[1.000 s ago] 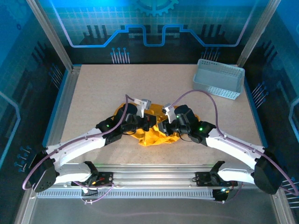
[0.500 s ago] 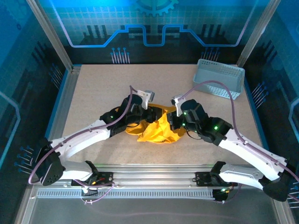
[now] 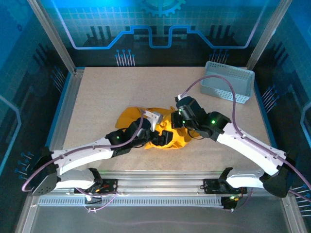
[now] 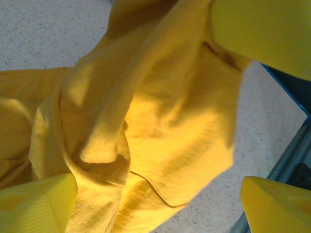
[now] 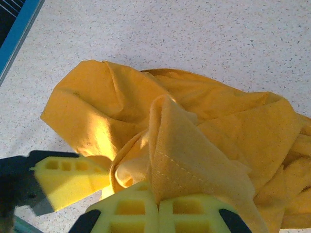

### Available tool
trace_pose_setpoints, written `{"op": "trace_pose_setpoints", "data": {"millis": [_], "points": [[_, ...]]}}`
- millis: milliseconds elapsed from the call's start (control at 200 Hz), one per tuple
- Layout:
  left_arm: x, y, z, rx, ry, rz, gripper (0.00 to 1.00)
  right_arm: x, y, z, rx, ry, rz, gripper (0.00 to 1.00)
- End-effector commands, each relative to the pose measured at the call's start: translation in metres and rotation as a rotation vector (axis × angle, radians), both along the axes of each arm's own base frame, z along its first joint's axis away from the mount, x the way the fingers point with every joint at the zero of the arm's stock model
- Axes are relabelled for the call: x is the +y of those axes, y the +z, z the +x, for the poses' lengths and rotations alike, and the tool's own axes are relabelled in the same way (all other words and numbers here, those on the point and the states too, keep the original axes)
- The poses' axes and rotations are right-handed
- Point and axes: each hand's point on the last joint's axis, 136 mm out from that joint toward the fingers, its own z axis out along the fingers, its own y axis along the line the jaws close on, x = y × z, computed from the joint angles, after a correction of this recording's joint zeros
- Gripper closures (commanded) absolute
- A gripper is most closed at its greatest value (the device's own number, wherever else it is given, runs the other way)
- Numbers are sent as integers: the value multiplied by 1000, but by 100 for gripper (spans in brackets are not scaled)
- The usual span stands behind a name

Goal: Fold the inside-out t-shirt

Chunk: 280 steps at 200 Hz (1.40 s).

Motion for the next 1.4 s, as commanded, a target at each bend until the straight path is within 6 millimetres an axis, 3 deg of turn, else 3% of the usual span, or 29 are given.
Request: {"op": "trace_pose_setpoints", "data": {"millis": [0, 230, 365, 555, 745, 1000, 1146, 1296, 1396], "points": [[-16, 16, 15, -33, 23, -52, 17, 15, 14, -7, -4, 25, 61, 100], [-31, 19, 27, -19, 44, -129, 41, 14, 4, -11, 22, 3, 81, 100], [-31, 15, 28, -9, 47, -133, 73, 7, 1, -9, 23, -23, 64, 99], [-22, 13, 17, -40, 5, -163, 100, -16, 0, -2, 23, -49, 72, 86], [-10, 5, 11, -26, -23, -202, 100, -18, 4, -13, -39, 65, 74, 58], [-3, 1, 9, -20, -34, -199, 100, -36, -44, -24, 10, 51, -32, 48], [-4, 4, 7, -18, -47, -205, 100, -31, -54, -20, 20, 43, -65, 40], [-5, 4, 3, -14, -66, -202, 100, -42, -59, -3, 16, -62, -151, 40], [-3, 3, 0, -15, -77, -195, 100, -61, -66, 6, 33, -159, -232, 56]]}}
